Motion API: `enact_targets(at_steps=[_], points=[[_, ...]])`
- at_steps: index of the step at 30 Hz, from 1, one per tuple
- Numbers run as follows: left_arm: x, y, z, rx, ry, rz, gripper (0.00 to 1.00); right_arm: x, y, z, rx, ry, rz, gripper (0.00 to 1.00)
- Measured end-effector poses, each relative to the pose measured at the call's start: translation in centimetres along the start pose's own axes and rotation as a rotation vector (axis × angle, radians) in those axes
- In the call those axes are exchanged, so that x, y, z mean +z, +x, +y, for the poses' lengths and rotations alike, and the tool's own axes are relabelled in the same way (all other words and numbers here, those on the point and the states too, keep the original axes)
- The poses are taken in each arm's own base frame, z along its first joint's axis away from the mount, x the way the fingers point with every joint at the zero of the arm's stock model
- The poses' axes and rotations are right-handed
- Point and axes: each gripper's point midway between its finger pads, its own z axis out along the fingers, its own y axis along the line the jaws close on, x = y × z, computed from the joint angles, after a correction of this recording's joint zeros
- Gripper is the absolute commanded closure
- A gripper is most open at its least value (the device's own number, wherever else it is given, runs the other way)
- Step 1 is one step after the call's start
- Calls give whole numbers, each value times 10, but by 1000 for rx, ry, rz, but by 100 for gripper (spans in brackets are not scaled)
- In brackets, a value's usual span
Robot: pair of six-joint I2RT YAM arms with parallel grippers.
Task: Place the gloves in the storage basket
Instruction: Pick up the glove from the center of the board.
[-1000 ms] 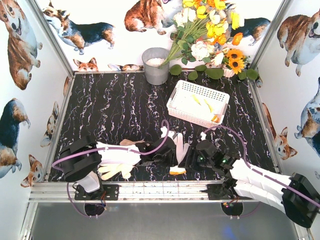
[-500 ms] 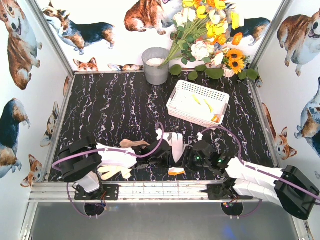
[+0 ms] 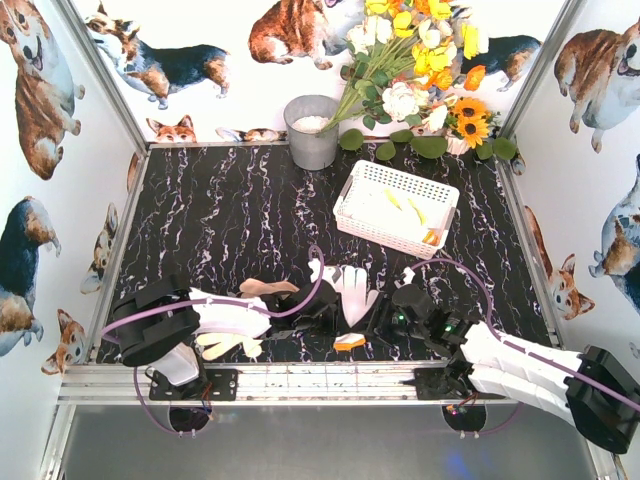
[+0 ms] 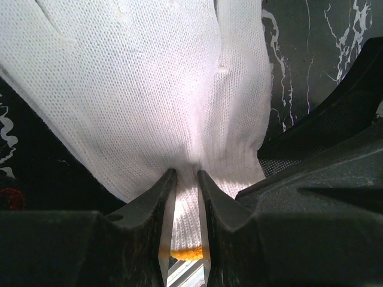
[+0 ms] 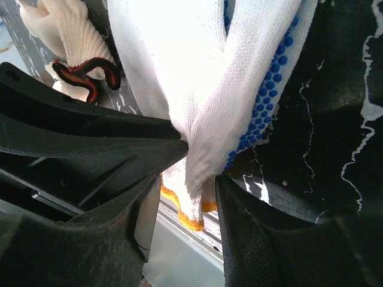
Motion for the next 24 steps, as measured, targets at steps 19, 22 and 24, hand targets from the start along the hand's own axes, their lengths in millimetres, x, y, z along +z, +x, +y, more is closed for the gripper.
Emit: enact_targets(at_steps=[19, 22, 24], points=[[-17, -8, 11, 44, -47, -46, 76, -1, 1, 7, 26, -11, 13, 95], [-22, -14, 13, 105, -67, -62, 69, -3, 0, 11, 28, -14, 11, 97], [-28, -20, 10, 155, -68, -78, 62, -4, -1, 12, 30, -10, 9, 98]])
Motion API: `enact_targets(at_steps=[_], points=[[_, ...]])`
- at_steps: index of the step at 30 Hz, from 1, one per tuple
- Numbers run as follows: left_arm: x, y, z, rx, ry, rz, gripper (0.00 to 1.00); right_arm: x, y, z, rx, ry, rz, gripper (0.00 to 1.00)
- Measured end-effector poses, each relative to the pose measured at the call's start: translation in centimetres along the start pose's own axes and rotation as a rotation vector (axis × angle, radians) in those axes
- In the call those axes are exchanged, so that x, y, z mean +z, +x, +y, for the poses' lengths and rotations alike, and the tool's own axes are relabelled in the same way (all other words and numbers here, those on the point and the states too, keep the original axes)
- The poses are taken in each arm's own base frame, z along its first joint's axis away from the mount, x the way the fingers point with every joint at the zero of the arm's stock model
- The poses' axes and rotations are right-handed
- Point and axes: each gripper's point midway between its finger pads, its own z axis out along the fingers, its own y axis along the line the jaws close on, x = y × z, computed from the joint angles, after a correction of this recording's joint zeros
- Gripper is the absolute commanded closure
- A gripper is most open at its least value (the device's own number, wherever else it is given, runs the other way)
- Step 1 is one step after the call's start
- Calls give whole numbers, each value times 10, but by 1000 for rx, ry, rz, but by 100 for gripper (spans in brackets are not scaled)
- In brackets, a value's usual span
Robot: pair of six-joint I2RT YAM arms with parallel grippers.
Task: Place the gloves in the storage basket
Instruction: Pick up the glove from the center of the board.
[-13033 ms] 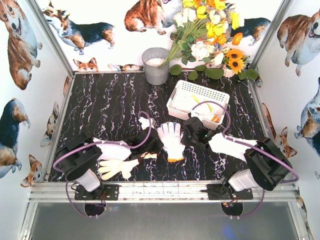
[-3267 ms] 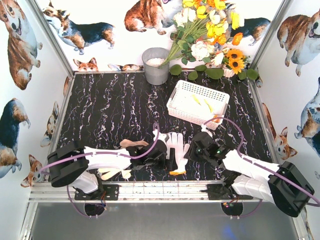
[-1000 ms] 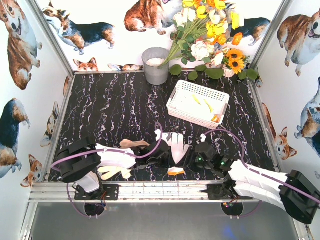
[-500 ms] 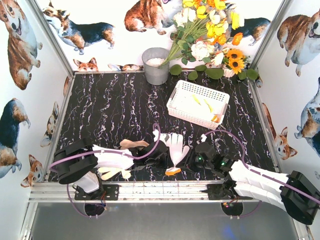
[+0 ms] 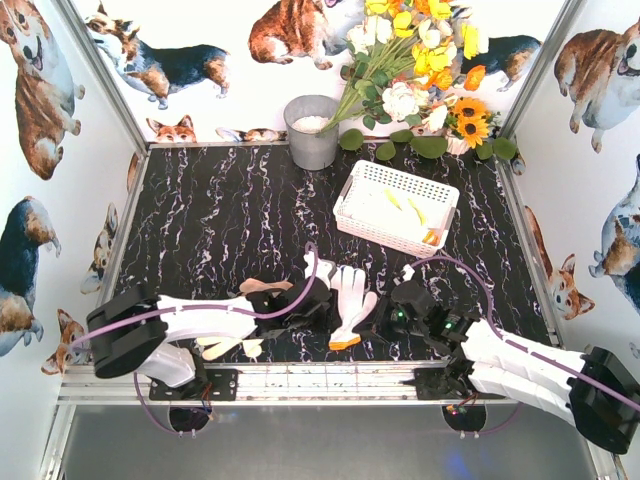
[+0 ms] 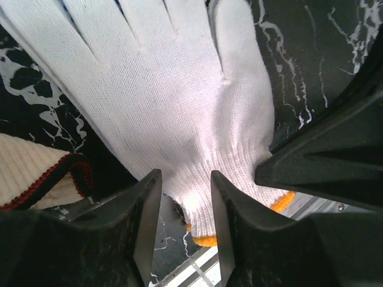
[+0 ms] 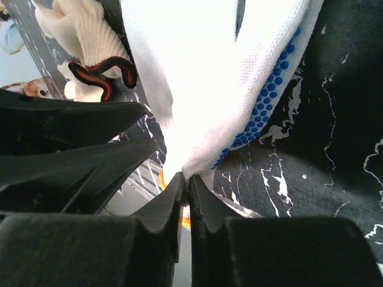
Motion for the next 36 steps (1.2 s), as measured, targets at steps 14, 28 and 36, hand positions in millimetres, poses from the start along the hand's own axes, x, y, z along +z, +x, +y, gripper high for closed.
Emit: enact_targets(at_steps=[14, 28, 36], points=[[-35, -1, -28, 402, 97, -70, 37, 1, -1, -6, 20, 49, -4, 86], [-31, 13, -15, 189, 87, -58, 36, -4, 1, -21, -21, 122, 7, 44], [-27, 31, -11, -117, 187, -9, 43, 1, 7, -23, -17, 123, 48, 43]])
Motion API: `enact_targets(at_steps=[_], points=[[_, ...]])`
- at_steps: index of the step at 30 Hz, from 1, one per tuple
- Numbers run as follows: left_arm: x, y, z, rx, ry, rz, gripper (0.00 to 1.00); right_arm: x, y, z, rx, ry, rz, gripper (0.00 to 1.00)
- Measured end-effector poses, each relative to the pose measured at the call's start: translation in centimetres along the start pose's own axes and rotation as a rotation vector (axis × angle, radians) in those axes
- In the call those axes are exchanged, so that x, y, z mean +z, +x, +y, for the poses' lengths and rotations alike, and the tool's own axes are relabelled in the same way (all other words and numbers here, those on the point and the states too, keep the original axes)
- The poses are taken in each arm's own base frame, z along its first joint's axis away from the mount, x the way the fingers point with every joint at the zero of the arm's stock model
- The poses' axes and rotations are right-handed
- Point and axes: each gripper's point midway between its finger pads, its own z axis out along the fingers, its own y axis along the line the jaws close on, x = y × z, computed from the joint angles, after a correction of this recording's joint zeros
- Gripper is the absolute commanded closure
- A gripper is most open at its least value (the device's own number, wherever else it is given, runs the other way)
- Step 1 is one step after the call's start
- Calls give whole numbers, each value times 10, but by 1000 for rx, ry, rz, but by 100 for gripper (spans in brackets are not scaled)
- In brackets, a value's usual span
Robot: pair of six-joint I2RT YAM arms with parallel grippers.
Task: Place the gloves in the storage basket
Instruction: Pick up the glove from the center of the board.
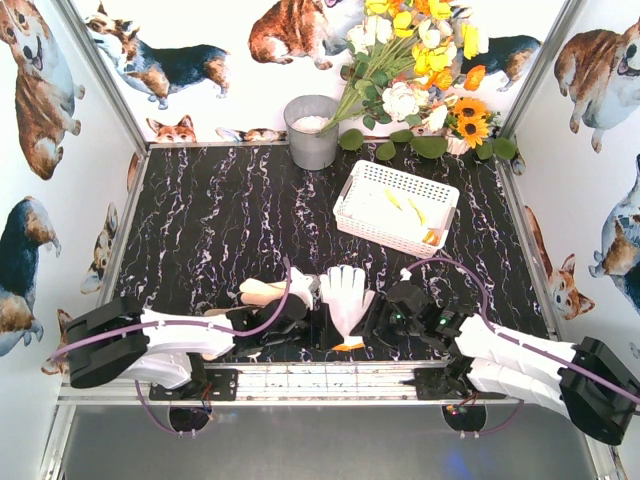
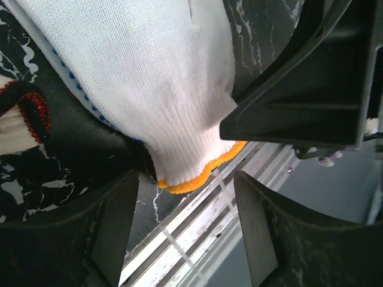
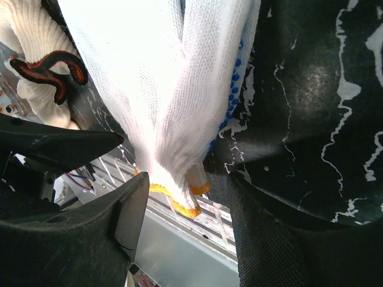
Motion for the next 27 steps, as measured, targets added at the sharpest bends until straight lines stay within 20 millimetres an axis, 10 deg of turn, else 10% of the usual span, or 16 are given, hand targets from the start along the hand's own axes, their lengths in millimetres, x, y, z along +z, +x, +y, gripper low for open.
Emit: enact_targets(at_steps=[27], points=[[24, 4, 18, -206, 17, 43, 80, 19, 0, 10, 70, -62, 20, 61]])
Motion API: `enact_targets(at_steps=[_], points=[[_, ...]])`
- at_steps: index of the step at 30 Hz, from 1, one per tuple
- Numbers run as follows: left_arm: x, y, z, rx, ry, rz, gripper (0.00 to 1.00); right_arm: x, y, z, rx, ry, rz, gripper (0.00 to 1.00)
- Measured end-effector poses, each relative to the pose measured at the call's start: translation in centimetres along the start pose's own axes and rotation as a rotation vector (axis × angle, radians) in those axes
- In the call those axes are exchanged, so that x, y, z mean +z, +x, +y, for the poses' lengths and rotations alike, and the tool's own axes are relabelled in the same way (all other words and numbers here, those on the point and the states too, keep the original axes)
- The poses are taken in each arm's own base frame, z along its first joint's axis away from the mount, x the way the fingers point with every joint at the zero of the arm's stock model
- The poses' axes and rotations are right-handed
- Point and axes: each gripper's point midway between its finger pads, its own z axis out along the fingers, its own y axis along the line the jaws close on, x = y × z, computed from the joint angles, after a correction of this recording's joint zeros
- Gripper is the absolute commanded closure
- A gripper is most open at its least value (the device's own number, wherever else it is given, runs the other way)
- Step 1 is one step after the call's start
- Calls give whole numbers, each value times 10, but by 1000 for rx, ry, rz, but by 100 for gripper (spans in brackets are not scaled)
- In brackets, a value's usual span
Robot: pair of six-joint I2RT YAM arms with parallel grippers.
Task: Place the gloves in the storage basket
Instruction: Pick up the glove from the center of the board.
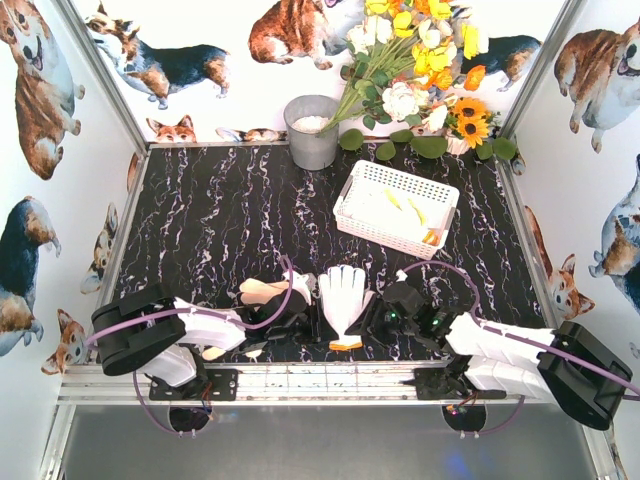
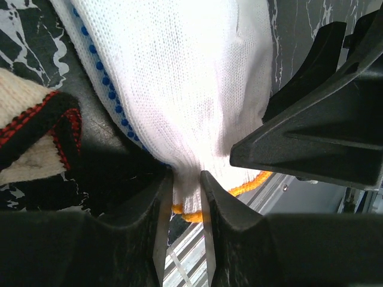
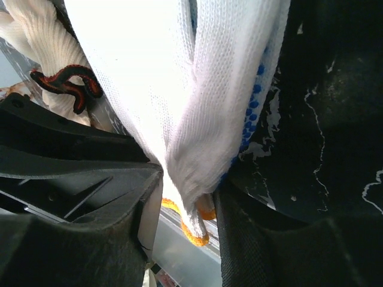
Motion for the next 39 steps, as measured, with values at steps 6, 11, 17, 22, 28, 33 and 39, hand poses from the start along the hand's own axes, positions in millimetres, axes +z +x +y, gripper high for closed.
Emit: enact_targets(at_steps=[6, 11, 17, 22, 28, 33, 39], points=[[0, -1, 1, 0, -6, -7, 74, -1, 0, 7, 29, -25, -2, 83], [-6, -5, -4, 58, 6, -25, 53, -6, -3, 16, 52, -61, -19, 100], [-30, -26, -20, 252, -9, -105, 38, -13, -9, 24, 97, -91, -55, 100], [-43, -41, -47, 550, -38, -154, 28, -17, -14, 23, 141, -85, -85, 100], [-46, -26, -55, 858, -74, -138, 18, -24, -23, 22, 214, -29, -101, 100], [-36, -15, -47, 1025, -118, -113, 16, -33, -35, 38, 260, -35, -114, 100], [-17, -20, -51, 1154, -152, -134, 14, -33, -36, 51, 287, 6, -76, 100]])
